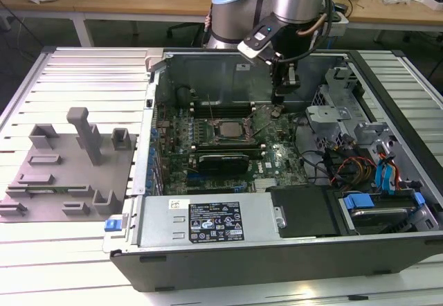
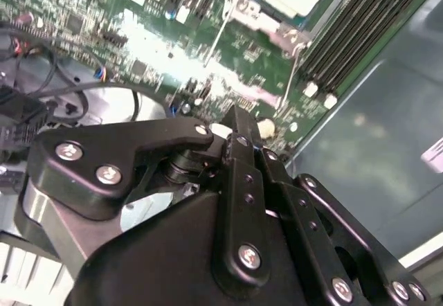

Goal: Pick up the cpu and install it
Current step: 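Close the cpu cover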

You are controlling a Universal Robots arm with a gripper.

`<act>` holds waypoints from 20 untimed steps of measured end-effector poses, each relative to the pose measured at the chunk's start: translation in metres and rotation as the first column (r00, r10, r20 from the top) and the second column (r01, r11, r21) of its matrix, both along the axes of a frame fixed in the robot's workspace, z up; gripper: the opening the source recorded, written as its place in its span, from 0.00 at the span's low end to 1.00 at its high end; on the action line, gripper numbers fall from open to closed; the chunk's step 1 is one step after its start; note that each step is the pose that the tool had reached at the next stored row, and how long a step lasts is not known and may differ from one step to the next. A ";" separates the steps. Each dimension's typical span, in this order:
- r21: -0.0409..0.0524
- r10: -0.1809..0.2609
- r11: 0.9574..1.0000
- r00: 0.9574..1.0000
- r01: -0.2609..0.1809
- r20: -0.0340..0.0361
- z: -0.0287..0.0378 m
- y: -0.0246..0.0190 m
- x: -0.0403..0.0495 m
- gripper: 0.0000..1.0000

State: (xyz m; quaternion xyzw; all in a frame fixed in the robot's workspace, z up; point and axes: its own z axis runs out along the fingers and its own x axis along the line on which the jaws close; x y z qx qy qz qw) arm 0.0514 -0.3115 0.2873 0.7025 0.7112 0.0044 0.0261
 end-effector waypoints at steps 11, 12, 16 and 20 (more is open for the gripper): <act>0.001 0.000 1.000 1.000 0.000 -0.007 -0.0100 0.0000 0.0073 0.11; 0.001 0.000 1.000 1.000 0.000 -0.008 -0.0118 0.0000 0.0081 0.11; 0.001 0.000 1.000 1.000 0.000 -0.013 -0.0215 0.0000 0.0092 0.11; 0.001 0.000 1.000 1.000 0.000 -0.020 -0.0294 0.0000 0.0098 0.11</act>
